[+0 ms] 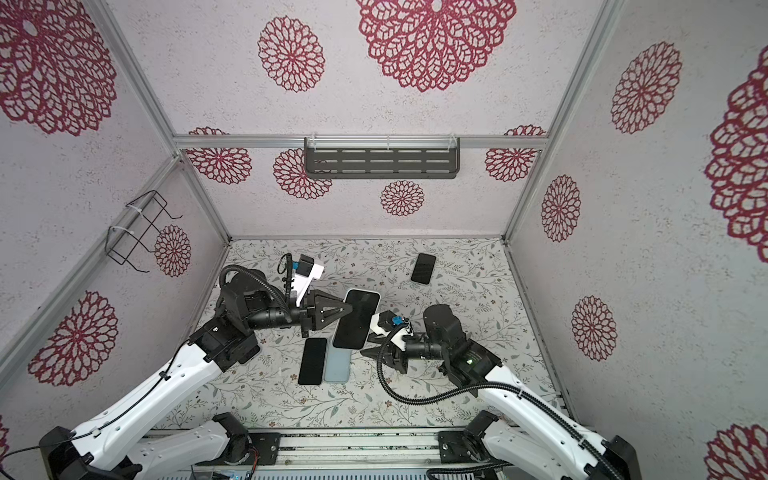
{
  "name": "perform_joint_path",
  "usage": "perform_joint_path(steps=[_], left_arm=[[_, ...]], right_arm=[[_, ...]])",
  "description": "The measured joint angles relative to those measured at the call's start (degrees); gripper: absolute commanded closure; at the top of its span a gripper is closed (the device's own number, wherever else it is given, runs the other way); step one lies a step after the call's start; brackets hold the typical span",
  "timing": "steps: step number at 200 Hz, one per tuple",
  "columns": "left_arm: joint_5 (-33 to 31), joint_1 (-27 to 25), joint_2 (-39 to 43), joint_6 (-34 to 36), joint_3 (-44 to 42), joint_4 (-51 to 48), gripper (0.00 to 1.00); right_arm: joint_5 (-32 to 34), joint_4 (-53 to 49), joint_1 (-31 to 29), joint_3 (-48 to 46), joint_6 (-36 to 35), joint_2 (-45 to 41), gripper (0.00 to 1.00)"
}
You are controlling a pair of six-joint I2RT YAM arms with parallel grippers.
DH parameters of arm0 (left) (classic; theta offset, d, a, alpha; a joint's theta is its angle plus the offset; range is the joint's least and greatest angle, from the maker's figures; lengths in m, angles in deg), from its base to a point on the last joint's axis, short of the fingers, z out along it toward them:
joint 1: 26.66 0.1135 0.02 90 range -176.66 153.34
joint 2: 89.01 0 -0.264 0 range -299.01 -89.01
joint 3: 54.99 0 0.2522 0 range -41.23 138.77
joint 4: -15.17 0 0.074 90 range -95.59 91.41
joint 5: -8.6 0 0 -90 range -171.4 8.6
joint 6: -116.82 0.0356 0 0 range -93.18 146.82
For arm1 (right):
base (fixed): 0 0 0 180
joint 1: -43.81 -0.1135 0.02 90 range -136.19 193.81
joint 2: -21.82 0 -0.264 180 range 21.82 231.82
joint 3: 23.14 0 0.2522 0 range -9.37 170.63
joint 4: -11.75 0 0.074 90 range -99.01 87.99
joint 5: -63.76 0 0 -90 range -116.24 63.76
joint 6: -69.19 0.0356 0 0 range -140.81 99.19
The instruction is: Take the phone out of the phone case
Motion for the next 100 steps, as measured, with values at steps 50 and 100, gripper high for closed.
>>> perform_joint_path(steps=[50, 100], left_arm=[[-0.15, 0.00, -0.26, -0.83, -0.66, 1.88, 1.00], [-0.17, 0.15, -0.37, -1.27, -0.87, 3.39, 1.00]], right_arm=[[-0.83, 0.11, 0.00, 0.07, 0.11, 0.59, 0.74], [-1.09, 0.07, 0.02, 0.07, 0.55, 0.63, 0.85]])
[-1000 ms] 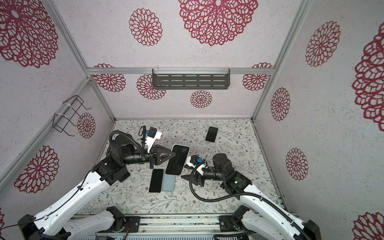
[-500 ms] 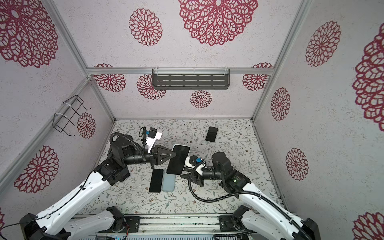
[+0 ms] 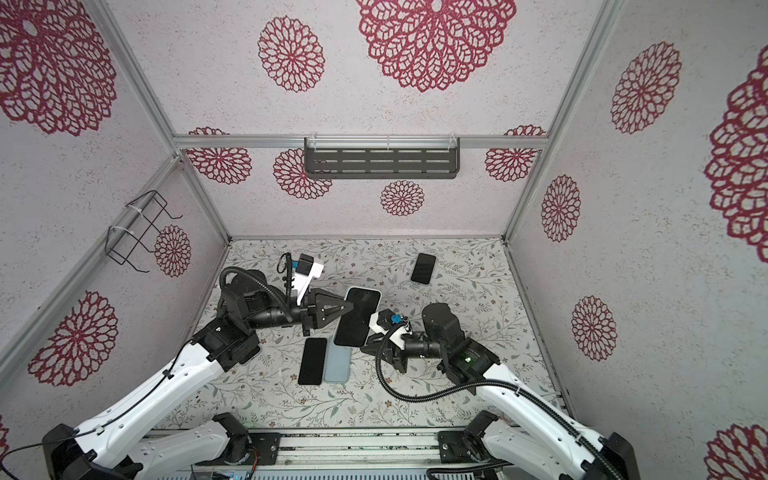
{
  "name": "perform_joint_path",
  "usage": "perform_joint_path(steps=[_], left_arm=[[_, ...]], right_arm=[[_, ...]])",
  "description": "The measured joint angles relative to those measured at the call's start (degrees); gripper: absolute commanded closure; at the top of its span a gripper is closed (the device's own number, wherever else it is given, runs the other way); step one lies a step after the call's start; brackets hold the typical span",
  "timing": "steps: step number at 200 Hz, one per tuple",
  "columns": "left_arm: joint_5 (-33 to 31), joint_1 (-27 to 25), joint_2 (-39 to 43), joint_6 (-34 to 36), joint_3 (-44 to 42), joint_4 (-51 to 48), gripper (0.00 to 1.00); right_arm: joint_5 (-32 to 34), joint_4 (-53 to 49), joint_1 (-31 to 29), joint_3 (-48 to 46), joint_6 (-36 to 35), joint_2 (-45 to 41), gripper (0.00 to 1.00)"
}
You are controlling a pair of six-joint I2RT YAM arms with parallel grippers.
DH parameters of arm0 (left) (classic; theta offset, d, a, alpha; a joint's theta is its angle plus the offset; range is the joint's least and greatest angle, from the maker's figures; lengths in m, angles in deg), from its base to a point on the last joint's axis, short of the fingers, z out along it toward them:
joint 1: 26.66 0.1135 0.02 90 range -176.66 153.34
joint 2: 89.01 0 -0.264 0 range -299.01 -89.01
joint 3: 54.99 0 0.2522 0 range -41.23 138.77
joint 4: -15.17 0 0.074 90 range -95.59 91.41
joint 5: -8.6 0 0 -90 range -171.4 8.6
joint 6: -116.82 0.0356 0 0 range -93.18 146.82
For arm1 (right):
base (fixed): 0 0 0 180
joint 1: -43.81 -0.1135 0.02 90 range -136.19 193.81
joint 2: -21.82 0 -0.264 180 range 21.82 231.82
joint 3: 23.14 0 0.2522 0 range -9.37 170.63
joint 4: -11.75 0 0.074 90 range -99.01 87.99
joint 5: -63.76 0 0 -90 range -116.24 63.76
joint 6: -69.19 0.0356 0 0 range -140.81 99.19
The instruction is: Take the phone out of the phone case
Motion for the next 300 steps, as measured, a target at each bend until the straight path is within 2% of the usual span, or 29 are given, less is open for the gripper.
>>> perform_joint_path(steps=[37, 43, 58, 102, 169, 218, 300], left_arm=[[-0.04, 0.13, -0.28, -0.74, -0.48, 1.42, 1.00], [-0.02, 0.15, -0.44, -0.85, -0.55, 1.62, 1.00], [-0.04, 0.20, -0.76, -1.29, -0.87, 2.38, 1.00], [0.02, 0.20, -1.03, -2.29, -2.36, 4.15, 1.00], [1.73, 0.20, -1.03, -3.80, -4.09, 10.01, 1.00], [3.02, 0.20, -1.05, -4.90, -5.18, 13.60, 1.00], [3.45, 0.20, -1.84, -7.08, -6.43, 18.60, 1.00]], right_arm=[[-0.04, -0.17, 0.04, -0.02, 0.48, 0.72, 0.87], [-0.04, -0.17, 0.04, -0.02, 0.48, 0.90, 0.85], [-0.07, -0.07, 0.02, 0.00, 0.92, 1.38, 0.71], [0.00, 0.44, 0.04, 0.68, 1.57, 1.86, 0.69], [-1.53, 0.61, 0.15, 0.68, 3.21, 1.81, 0.83], [-2.82, 0.74, 0.17, 0.68, 3.54, 1.64, 1.00], [-3.19, 1.20, 0.33, 0.63, 1.86, 1.53, 1.00]])
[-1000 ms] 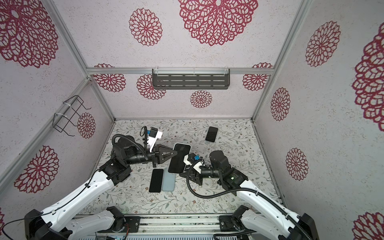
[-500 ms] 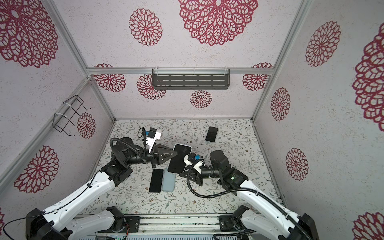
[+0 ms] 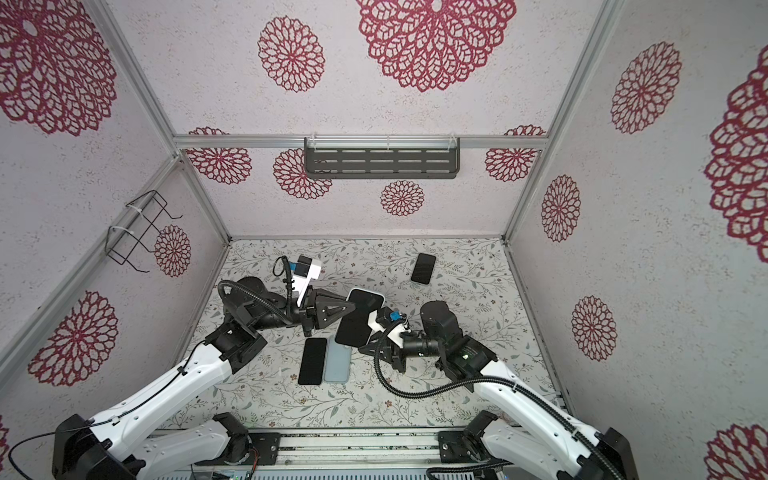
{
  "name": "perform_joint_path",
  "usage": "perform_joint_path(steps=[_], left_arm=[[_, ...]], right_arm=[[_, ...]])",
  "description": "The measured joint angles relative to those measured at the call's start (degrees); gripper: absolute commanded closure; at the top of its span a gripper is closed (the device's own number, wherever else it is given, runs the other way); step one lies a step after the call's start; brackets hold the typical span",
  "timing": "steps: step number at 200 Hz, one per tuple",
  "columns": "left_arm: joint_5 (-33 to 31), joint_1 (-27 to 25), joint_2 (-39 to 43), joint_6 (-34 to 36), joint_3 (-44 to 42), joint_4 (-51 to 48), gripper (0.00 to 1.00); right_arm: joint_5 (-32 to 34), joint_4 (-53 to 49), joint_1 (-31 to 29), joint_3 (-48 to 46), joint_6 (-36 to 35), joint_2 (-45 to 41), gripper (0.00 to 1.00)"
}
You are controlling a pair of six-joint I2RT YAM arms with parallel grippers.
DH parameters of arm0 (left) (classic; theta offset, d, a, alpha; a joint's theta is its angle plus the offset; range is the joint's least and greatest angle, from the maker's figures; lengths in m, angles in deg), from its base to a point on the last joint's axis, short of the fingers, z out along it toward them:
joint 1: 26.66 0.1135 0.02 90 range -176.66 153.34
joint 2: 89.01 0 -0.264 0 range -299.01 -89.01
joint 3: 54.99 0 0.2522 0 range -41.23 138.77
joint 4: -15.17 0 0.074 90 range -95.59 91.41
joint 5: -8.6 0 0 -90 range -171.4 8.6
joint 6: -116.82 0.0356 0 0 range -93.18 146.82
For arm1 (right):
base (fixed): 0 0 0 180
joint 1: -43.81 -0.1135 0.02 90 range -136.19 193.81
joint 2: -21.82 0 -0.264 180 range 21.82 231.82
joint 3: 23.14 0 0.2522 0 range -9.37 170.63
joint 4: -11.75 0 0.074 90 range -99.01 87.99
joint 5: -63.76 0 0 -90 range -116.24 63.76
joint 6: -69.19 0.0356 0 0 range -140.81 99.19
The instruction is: Take the phone out of the phone case
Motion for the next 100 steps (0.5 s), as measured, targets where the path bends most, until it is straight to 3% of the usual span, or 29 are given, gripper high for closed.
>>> perform_joint_path(steps=[70, 100], left_arm=[[0.04, 0.00, -3.85, -6.86, -0.63, 7.41, 1.00], [-3.85, 0.00, -6.36, -13.84, -0.57, 9.86, 1.00]], right_arm=[[2.16, 7.06, 0.31, -4.22, -4.02, -1.62, 1.00], [6.99, 12.66, 0.22, -7.50, -7.74, -2.10, 1.00]])
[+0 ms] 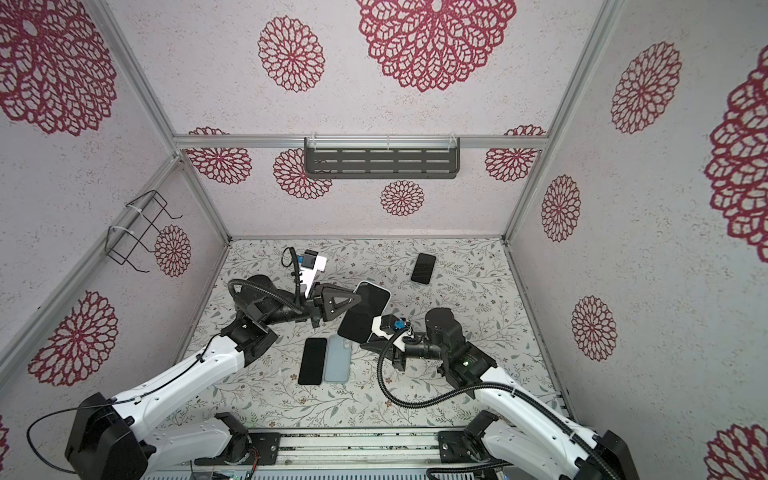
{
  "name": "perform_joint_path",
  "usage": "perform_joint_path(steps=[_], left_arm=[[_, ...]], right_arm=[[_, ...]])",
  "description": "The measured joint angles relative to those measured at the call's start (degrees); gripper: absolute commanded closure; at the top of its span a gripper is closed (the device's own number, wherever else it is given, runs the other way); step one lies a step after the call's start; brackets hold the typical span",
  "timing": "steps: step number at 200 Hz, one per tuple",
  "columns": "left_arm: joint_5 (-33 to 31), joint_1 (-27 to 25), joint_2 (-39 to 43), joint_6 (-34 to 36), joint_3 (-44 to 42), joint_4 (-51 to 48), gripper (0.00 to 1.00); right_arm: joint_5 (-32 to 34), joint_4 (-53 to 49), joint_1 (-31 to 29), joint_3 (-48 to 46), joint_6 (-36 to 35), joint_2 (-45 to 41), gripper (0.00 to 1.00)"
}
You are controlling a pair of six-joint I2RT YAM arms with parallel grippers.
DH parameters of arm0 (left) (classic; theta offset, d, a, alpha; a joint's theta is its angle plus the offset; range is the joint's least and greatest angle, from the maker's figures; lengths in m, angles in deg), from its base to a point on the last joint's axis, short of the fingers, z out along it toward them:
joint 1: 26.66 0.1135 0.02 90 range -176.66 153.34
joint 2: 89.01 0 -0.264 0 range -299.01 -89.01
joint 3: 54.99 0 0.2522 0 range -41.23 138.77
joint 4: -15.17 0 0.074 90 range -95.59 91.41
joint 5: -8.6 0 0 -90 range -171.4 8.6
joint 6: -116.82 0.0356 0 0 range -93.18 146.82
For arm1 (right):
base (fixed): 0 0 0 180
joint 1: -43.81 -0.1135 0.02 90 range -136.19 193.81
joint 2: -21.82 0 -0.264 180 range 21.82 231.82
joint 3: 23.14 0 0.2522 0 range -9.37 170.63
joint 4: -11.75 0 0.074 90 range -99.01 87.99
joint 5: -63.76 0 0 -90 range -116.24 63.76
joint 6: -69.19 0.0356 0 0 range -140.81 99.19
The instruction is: Take the phone out of the phone case
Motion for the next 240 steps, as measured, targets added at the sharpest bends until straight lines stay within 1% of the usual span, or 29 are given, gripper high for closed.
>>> perform_joint_path(steps=[28, 60, 77, 92, 96, 104, 114, 119, 148, 160, 172, 197, 240], left_arm=[[-6.19, 0.00, -2.93, -7.43, 0.04, 0.63, 1.00], [-8.96, -0.22, -4.70, -13.00, -0.13, 1.18, 1.00], [-9.79, -0.26, -4.55, -14.82, -0.87, 1.60, 1.00], [-11.82, -0.26, -3.74, -16.46, -2.54, 2.91, 1.00], [-12.44, -0.26, -3.52, -16.85, -3.06, 3.39, 1.00], [-13.66, -0.26, -2.99, -18.10, -4.22, 4.72, 1.00], [-15.47, -0.42, -2.60, -19.69, -5.53, 6.75, 1.00], [-16.39, -0.61, -2.54, -20.24, -6.01, 7.74, 1.00], [-22.36, -2.47, -2.47, -23.69, -7.34, 12.28, 1.00], [-24.00, -3.37, -2.49, -25.09, -7.50, 14.12, 1.00], [-25.31, -4.04, -2.58, -26.23, -7.54, 15.93, 1.00], [-27.15, -4.79, -3.19, -27.69, -7.54, 18.62, 1.00], [-28.94, -5.07, -4.00, -28.57, -7.63, 19.85, 1.00]], right_arm=[[6.71, 3.96, -0.09, -2.19, -5.11, 0.07, 1.00], [13.25, 10.27, -0.11, -6.01, -5.75, -1.60, 1.00], [15.28, 14.21, -0.13, -10.25, -3.91, -6.51, 0.84], [17.22, 17.70, -0.13, -14.71, 0.61, -11.80, 0.65], [17.49, 18.60, -0.13, -15.78, 1.97, -13.00, 0.62], [18.27, 20.15, -0.20, -17.49, 5.01, -14.58, 0.56], [19.52, 22.38, -0.24, -19.26, 11.06, -15.76, 0.50], [20.24, 24.02, -0.33, -20.11, 13.90, -16.11, 0.49], [22.84, 33.62, -0.63, -24.11, 32.26, -14.86, 0.47], [23.39, 36.54, -0.94, -24.22, 38.03, -13.35, 0.47], [23.45, 39.23, -1.18, -24.02, 42.27, -11.61, 0.47], [23.61, 41.77, -1.44, -23.91, 47.50, -9.44, 0.48], [23.56, 44.87, -1.49, -23.43, 51.36, -8.72, 0.48]])
